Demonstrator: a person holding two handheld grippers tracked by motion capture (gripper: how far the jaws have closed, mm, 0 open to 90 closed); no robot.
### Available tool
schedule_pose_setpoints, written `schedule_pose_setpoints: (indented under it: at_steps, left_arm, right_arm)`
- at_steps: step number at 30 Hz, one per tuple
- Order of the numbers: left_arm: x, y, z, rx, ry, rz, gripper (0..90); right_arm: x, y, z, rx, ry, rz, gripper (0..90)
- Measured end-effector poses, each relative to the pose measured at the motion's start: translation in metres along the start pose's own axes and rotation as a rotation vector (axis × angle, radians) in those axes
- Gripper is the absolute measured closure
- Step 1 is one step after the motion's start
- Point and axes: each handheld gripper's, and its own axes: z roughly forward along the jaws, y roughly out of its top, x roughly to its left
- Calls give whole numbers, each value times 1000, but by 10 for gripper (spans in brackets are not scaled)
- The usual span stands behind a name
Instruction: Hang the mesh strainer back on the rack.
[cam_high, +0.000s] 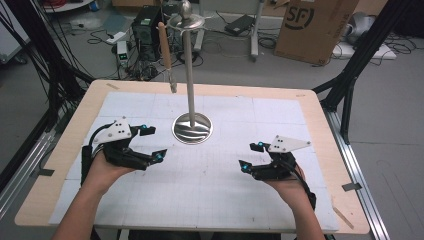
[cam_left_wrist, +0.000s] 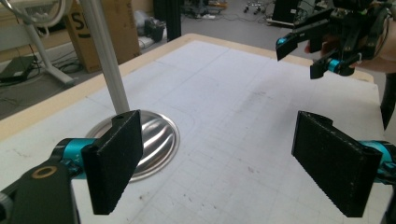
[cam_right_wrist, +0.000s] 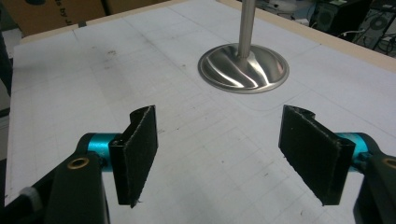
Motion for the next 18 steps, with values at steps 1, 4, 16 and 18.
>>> schedule_pose_setpoints:
  at_steps: [1, 4, 16, 18]
  left_arm:
    - [0, -2, 0, 3, 3, -2, 173]
    - [-1, -5, -1, 10, 9, 1, 173]
    - [-1, -20, 3, 34, 19, -16, 174]
    - [-1, -22, 2, 33, 19, -19, 175]
  right_arm:
    - [1, 0, 0, 6, -1, 4, 279]
    - [2, 0, 2, 5, -1, 0, 278]
    - [0, -6, 0, 7, -3, 3, 276]
    - [0, -7, 1, 13, -4, 8, 276]
